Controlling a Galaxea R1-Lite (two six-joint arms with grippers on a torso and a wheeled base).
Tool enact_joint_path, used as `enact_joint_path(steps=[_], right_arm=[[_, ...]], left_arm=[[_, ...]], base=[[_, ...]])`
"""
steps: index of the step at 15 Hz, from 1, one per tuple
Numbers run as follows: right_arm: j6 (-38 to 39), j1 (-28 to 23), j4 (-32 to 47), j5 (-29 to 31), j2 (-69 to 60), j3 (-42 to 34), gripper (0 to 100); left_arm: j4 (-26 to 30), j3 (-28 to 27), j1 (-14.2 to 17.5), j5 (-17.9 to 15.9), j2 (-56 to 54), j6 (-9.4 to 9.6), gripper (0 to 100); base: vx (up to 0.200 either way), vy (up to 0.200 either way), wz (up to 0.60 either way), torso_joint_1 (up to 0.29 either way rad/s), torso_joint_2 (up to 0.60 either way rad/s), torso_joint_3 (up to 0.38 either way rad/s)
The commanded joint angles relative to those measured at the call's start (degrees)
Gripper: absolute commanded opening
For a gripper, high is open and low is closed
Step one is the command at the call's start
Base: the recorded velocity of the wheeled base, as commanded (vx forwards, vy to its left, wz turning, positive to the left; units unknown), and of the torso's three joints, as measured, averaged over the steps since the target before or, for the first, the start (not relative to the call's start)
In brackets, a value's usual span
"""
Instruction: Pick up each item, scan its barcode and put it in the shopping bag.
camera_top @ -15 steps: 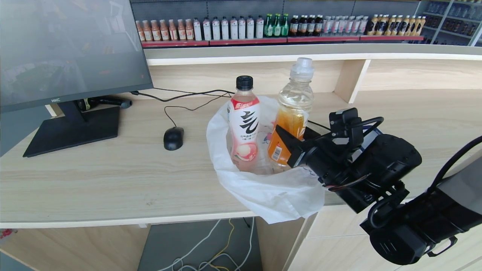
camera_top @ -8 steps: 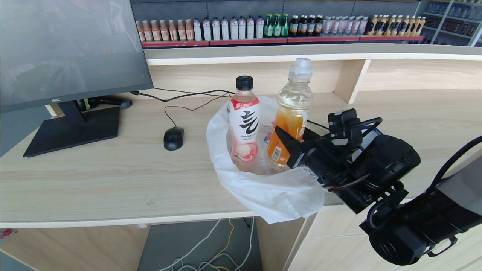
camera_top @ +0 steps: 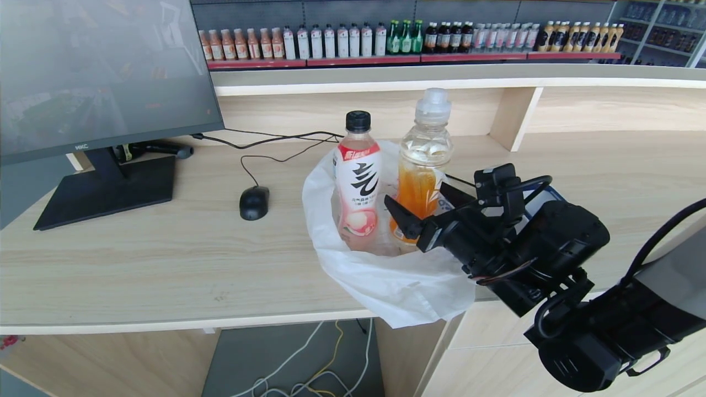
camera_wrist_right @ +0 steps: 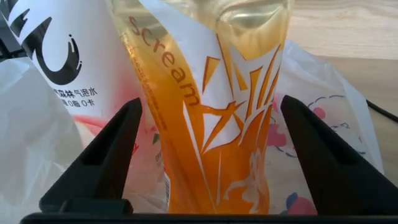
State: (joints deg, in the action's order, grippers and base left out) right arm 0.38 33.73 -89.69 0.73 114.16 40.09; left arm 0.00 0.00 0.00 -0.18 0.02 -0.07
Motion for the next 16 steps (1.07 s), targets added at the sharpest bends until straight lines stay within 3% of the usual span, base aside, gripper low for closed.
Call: enact_joint_path(steps=[1, 10, 16], right_arm=[[0.0, 0.0, -0.3, 0.0, -1.0, -0.7, 100], [-0.1, 1.8, -0.3, 0.1, -9.8, -7.5, 100], [-1.1, 1.3, -0.3, 0.1, -28.3, -17.4, 100]], left_arm=[[0.0, 0.0, 0.0, 0.0, 0.0, -0.01, 100], [0.0, 0.0, 0.0, 0.0, 0.0, 0.07, 100], [0.0, 0.0, 0.0, 0.0, 0.0, 0.07, 100]], base=[[0.0, 0.0, 0.0, 0.0, 0.0, 0.0], [0.0, 0.0, 0.0, 0.0, 0.0, 0.0], [0.0, 0.0, 0.0, 0.0, 0.0, 0.0]])
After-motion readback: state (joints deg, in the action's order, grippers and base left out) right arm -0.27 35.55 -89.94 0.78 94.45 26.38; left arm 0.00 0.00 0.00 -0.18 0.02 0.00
